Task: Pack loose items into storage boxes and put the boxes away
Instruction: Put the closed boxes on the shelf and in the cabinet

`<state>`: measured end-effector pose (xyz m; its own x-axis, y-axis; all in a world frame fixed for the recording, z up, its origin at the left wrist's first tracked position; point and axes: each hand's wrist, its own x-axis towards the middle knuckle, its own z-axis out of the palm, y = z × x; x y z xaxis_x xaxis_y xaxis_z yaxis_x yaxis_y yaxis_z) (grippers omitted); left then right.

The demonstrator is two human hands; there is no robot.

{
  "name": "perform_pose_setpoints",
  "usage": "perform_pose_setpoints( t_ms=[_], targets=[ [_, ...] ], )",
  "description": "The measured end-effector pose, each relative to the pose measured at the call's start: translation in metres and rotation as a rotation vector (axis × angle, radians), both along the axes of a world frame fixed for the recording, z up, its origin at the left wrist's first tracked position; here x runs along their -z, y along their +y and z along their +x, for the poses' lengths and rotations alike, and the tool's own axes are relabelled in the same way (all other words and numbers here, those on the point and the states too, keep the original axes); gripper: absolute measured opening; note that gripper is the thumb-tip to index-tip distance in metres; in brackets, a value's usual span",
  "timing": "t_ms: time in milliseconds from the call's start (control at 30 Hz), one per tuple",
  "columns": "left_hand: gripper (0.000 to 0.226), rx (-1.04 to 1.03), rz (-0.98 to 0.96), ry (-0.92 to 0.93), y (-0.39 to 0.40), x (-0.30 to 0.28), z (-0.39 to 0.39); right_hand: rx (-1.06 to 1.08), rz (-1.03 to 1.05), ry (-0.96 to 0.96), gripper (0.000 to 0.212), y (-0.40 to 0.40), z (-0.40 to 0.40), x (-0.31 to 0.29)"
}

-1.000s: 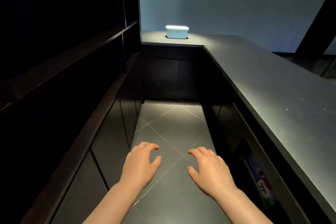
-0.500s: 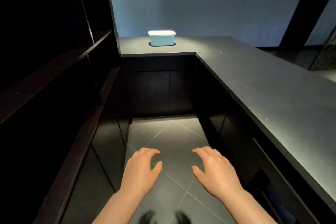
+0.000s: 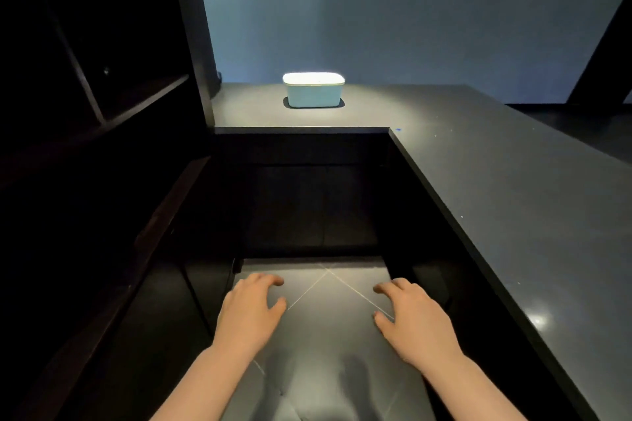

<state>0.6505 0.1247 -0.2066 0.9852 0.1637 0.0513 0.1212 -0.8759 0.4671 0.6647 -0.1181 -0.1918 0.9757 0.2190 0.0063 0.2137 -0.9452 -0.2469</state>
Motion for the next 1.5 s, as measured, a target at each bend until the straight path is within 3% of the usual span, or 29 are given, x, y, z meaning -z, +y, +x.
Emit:
perform_pose_setpoints(
  t_ms=[200,567,800,1167,1500],
  targets=[
    [0.033,-0.083,-0.049,-0.018,0.034,0.005,0.121,0.005,0.008,-0.013,0.043,0.033,0.134,0.002],
    [0.030,0.005,-0.015,-0.039,0.102,-0.009,0.368,0.059,0.012,-0.036,0.040,0.100,0.367,-0.008],
    [0.028,0.082,-0.018,-0.095,0.093,-0.015,0.507,0.069,0.040,-0.048,0.039,0.101,0.494,-0.004],
    [0.030,-0.004,-0.034,-0.117,0.071,-0.027,0.718,-0.049,0.051,-0.087,0.041,0.078,0.728,-0.027],
    [0.030,-0.082,-0.036,-0.167,0.118,-0.034,0.877,-0.018,0.046,-0.131,0.039,0.107,0.900,-0.034]
  ],
)
